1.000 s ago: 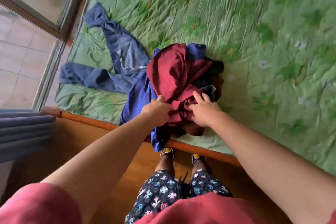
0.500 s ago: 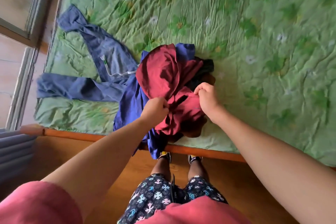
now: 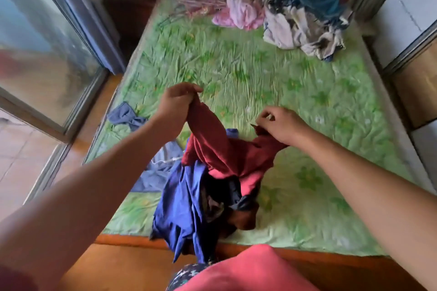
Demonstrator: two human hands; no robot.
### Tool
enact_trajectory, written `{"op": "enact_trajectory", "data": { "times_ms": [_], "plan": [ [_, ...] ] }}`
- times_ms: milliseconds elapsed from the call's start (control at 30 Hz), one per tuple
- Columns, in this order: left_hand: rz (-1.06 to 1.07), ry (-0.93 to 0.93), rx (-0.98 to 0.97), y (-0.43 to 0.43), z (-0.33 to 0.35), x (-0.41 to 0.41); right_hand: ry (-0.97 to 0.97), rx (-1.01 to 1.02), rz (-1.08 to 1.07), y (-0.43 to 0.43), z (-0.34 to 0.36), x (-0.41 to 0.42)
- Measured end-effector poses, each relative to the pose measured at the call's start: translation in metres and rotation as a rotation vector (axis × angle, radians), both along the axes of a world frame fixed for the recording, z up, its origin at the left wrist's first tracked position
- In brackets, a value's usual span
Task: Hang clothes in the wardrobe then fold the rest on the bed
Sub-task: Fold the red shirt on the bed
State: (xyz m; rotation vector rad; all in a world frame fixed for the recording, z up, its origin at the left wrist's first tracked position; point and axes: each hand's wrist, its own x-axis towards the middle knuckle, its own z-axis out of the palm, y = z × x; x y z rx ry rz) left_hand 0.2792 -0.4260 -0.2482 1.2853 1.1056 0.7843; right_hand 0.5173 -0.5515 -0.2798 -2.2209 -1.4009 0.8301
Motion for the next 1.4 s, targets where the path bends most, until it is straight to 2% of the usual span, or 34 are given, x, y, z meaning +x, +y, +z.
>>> {"op": "enact_trajectory", "data": {
  "times_ms": [100,167,233,333,467,533,600,633,733,833,900,1033,1100,1200,1267,1400],
  "plan": [
    [-0.077,-0.037,0.114,0.000,0.045,0.021,-0.132,-0.049,0.101,-0.017,0.029,0.007],
    [-0.109,0.034,0.230,0.000,0.063,0.034,-0.232,-0.060,0.131,-0.025,0.045,0.017],
    [-0.152,0.186,0.404,-0.004,0.072,0.045,-0.224,0.068,0.050,-0.029,0.064,0.027],
    [-0.248,0.375,0.582,-0.020,0.068,0.063,-0.142,0.375,-0.099,-0.034,0.099,0.039],
    [-0.330,0.464,0.643,-0.042,0.064,0.097,-0.149,0.688,-0.166,-0.049,0.136,0.066],
    [-0.443,0.523,0.686,-0.055,0.067,0.121,-0.070,0.817,-0.159,-0.059,0.152,0.084],
    [-0.588,0.457,0.639,-0.072,0.073,0.151,0.048,0.894,-0.100,-0.067,0.165,0.103],
    [-0.635,0.354,0.552,-0.083,0.080,0.168,0.084,0.912,-0.062,-0.071,0.171,0.113],
    [-0.703,0.023,0.339,-0.101,0.100,0.224,0.103,0.877,0.030,-0.084,0.181,0.149],
    [-0.673,-0.030,0.366,-0.112,0.125,0.276,0.109,0.842,0.088,-0.099,0.184,0.192],
    [-0.658,0.016,0.360,-0.119,0.130,0.304,0.123,0.855,0.096,-0.108,0.184,0.220],
    [-0.530,0.281,0.495,-0.124,0.123,0.339,0.039,0.837,0.082,-0.120,0.175,0.273],
    [-0.445,0.309,0.521,-0.122,0.129,0.349,-0.004,0.740,0.081,-0.125,0.166,0.299],
    [-0.360,0.304,0.642,-0.124,0.155,0.363,-0.002,0.452,0.162,-0.127,0.146,0.328],
    [-0.313,0.326,0.732,-0.124,0.177,0.370,-0.072,0.332,0.181,-0.121,0.129,0.340],
    [-0.306,0.429,0.901,-0.120,0.215,0.372,-0.163,0.376,0.106,-0.109,0.116,0.356]
  ]
}}
